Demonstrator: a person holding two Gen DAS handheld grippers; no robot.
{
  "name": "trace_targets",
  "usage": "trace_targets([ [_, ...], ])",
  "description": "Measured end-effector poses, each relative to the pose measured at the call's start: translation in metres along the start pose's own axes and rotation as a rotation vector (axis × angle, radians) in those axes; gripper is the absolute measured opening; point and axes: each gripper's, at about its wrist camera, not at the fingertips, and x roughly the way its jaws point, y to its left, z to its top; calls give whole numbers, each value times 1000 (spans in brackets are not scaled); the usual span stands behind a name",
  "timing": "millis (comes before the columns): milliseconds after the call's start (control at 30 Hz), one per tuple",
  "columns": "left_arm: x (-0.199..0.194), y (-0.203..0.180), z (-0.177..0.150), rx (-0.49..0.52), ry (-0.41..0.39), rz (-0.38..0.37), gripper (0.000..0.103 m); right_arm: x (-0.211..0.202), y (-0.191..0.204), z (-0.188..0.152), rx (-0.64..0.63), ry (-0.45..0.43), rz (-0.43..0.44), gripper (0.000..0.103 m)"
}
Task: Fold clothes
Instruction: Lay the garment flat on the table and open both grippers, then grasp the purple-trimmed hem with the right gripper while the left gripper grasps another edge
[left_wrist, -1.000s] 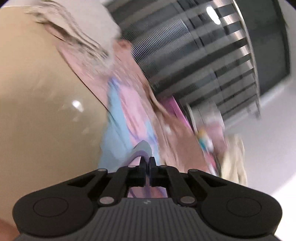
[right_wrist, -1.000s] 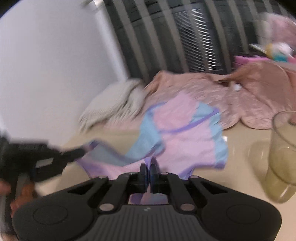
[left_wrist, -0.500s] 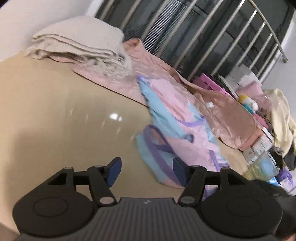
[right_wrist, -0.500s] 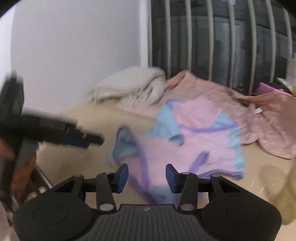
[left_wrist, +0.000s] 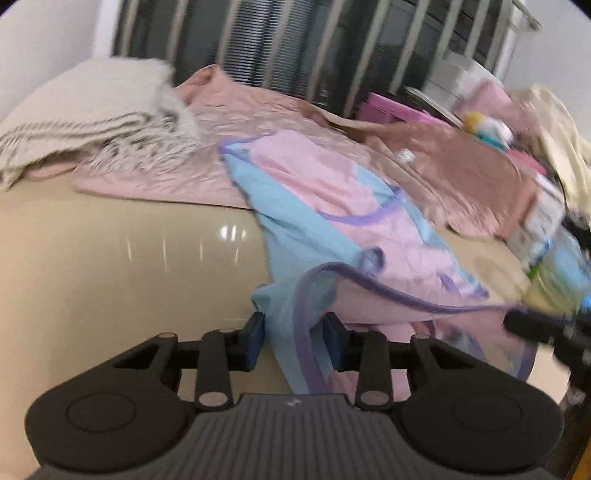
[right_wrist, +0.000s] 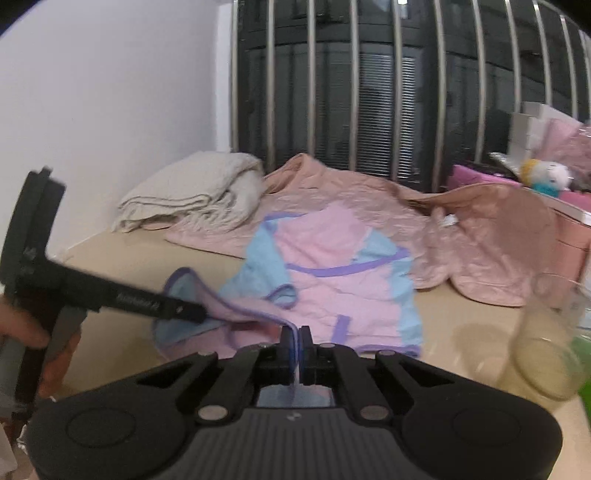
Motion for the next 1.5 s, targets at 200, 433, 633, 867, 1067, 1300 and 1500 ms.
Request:
trace_targets([
  [200, -8, -24, 1, 150, -42, 58, 45, -4, 0, -2, -39, -15, -35, 2],
  [433, -14, -26, 11, 169, -66, 44, 1, -14, -3, -6, -64, -9, -71, 2],
  [633, -46, -30, 0, 59, -213, 120, 1, 8, 5, -18, -72, 17, -108, 3],
  [867, -59, -11, -10, -40, -216, 177, 2, 24, 56, -42, -278, 11, -132, 15],
  [1067, -73, 7, -7, -119, -244, 178, 2, 23, 67, -54, -360, 13, -216, 16],
  [1300, -79, 7, -21, -140, -243, 176, 1, 20, 60, -50, -315, 17, -263, 7],
  [1500, -135, -6, 27, -154, -430, 91, 1, -11, 39, 13, -292, -147, -275, 5],
])
